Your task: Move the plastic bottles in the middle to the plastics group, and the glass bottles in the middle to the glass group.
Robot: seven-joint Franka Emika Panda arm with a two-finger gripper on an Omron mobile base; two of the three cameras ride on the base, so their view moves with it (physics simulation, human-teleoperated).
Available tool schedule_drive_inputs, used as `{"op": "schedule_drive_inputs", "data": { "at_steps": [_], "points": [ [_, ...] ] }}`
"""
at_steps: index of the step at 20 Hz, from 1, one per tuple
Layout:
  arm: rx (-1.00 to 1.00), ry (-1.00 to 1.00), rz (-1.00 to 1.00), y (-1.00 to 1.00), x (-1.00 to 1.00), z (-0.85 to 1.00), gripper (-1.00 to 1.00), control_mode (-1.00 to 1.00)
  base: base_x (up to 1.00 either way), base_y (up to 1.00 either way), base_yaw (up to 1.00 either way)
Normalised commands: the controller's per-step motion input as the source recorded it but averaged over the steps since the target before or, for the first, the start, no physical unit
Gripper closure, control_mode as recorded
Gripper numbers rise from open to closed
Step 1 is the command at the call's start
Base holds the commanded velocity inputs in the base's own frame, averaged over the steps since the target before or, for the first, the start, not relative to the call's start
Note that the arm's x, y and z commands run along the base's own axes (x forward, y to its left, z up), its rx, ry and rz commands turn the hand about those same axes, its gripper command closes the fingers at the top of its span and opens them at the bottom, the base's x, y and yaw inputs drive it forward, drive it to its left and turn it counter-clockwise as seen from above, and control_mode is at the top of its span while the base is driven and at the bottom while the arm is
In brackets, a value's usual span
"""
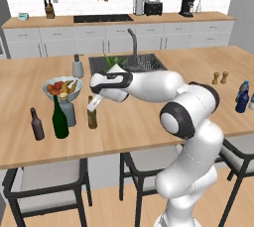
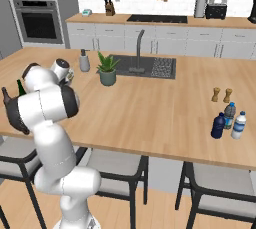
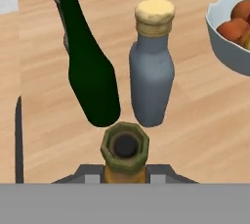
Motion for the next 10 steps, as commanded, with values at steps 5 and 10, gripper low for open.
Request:
{"op": "schedule_drive_inputs", "data": {
  "at_steps": [5,10],
  "points": [
    [0.0,0.0,0.06,0.44,0.0,0.0,1.0,-1.0,0.0,0.0,0.0],
    [0.0,0.0,0.04,0.16,0.0,-0.11,1.0,-1.0,0.0,0.0,0.0]
  ]
}}
